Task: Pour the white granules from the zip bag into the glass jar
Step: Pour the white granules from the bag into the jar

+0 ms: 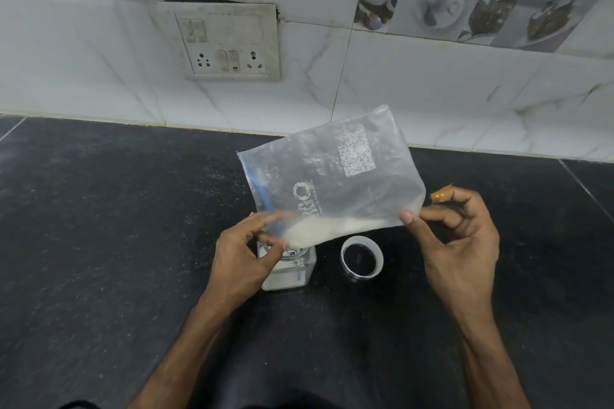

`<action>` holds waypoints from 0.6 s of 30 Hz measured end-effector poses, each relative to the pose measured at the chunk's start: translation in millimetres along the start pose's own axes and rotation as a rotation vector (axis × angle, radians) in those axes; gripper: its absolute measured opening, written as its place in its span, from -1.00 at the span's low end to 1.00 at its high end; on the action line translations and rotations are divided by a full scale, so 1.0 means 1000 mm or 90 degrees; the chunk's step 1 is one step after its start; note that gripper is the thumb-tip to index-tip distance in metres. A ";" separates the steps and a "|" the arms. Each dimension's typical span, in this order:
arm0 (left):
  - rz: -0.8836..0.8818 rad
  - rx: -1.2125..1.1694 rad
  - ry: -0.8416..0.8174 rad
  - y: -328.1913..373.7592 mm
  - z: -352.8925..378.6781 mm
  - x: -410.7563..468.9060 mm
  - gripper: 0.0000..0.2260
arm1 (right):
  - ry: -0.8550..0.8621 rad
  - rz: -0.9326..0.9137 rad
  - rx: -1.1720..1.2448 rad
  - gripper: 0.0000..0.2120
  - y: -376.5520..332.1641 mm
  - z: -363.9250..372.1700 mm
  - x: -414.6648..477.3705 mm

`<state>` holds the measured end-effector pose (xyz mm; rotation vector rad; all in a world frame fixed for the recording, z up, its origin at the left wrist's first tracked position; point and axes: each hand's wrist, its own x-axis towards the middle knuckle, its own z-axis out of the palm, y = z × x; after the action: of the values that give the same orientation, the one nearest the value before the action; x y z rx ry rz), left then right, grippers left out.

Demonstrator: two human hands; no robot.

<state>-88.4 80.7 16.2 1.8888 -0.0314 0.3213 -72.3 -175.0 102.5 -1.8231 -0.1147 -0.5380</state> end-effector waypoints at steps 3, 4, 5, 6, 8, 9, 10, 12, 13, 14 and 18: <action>-0.007 0.006 -0.003 0.001 0.000 0.000 -0.56 | -0.009 -0.007 0.000 -0.54 0.000 0.001 0.000; -0.006 0.008 -0.001 0.003 0.000 0.000 -0.54 | 0.000 -0.007 -0.001 -0.52 -0.001 0.002 0.000; -0.006 0.010 0.002 0.004 0.000 0.000 -0.52 | 0.010 -0.007 -0.002 -0.52 -0.001 0.002 0.000; -0.006 0.009 0.004 0.005 0.000 0.000 -0.50 | 0.016 -0.004 -0.001 -0.53 -0.001 0.002 0.000; -0.004 0.007 0.002 0.003 0.000 0.000 -0.53 | 0.007 0.003 0.004 -0.58 -0.001 0.002 0.000; -0.004 0.006 -0.003 0.001 0.000 0.000 -0.55 | -0.003 0.006 0.008 -0.60 0.000 0.002 -0.001; -0.006 0.005 -0.007 -0.001 0.000 0.000 -0.56 | -0.013 0.009 0.011 -0.60 0.000 0.002 -0.001; -0.012 0.003 -0.010 -0.001 0.000 0.000 -0.54 | -0.017 0.005 0.010 -0.55 0.000 0.002 -0.001; -0.011 0.004 -0.007 0.001 0.000 0.000 -0.54 | -0.009 0.001 0.008 -0.52 -0.001 0.002 -0.001; -0.008 0.005 -0.003 0.002 0.000 0.000 -0.54 | 0.002 -0.002 0.010 -0.50 -0.001 0.003 0.000; -0.002 0.008 -0.003 0.004 -0.001 0.000 -0.55 | 0.016 0.004 0.036 -0.57 -0.002 0.004 -0.001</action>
<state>-89.2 79.9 20.4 1.9014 -0.0295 0.3151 -72.9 -170.4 102.6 -1.7602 -0.1065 -0.5472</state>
